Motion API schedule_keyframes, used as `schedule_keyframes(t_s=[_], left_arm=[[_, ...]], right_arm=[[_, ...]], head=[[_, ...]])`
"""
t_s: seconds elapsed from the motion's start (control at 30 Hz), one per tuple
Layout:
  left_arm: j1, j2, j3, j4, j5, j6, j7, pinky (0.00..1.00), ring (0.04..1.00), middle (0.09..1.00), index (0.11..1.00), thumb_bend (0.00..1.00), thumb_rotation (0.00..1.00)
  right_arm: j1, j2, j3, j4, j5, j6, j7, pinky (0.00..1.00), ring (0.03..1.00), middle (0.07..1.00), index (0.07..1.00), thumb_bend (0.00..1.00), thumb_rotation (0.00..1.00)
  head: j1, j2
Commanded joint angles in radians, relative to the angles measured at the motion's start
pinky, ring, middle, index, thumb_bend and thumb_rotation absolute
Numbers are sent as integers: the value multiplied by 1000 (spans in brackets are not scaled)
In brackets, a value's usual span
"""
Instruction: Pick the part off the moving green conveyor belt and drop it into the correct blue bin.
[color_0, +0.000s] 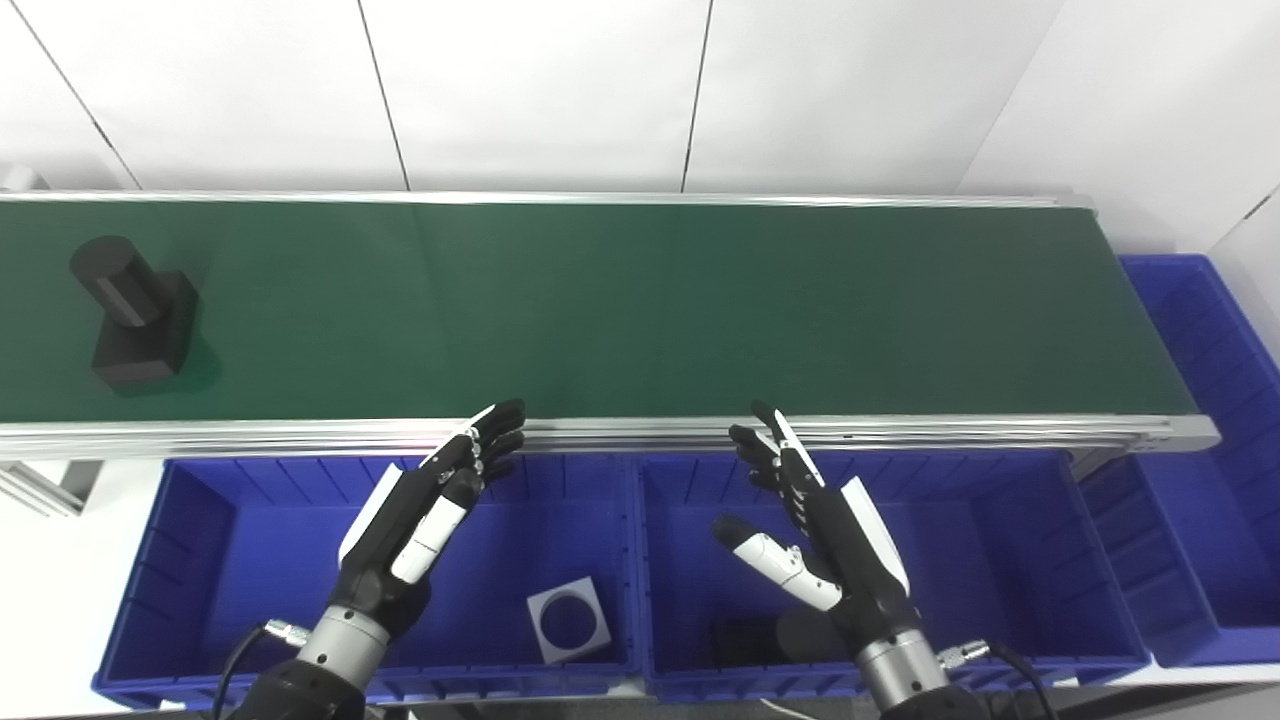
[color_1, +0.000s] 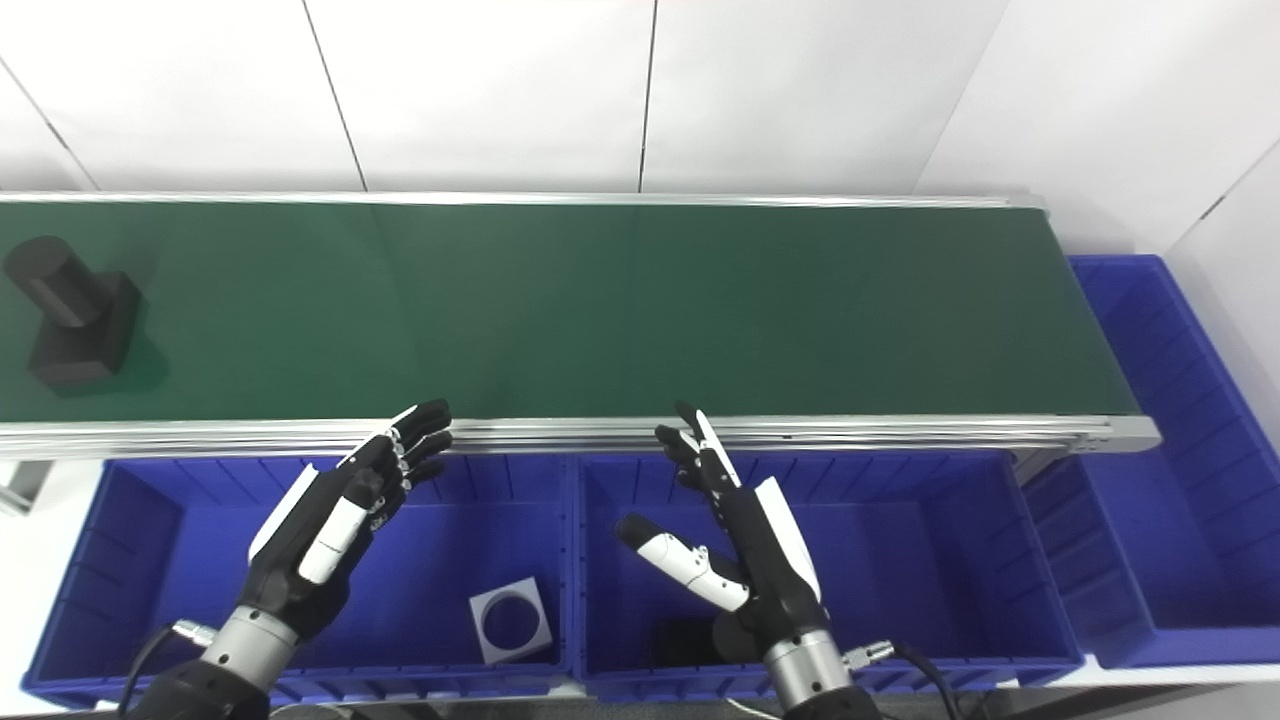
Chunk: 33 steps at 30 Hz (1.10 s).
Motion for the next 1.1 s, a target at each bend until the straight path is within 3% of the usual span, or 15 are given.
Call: schedule_keyframes(t_s=[0.0, 1.07], left_arm=[[-5, -5, -2, -27, 2, -32, 5, 892, 912, 924, 881, 807, 865], [-14, 5, -8, -24, -2, -34, 1, 876, 908, 922, 878, 794, 847]], right_arm=[[-9, 3, 0, -32, 1, -1, -2, 889, 915, 910, 995, 754, 714], [-11, 3, 1, -38, -3, 9, 0, 891, 918, 909, 994, 746, 708]], head=[[2, 1], [0, 4]])
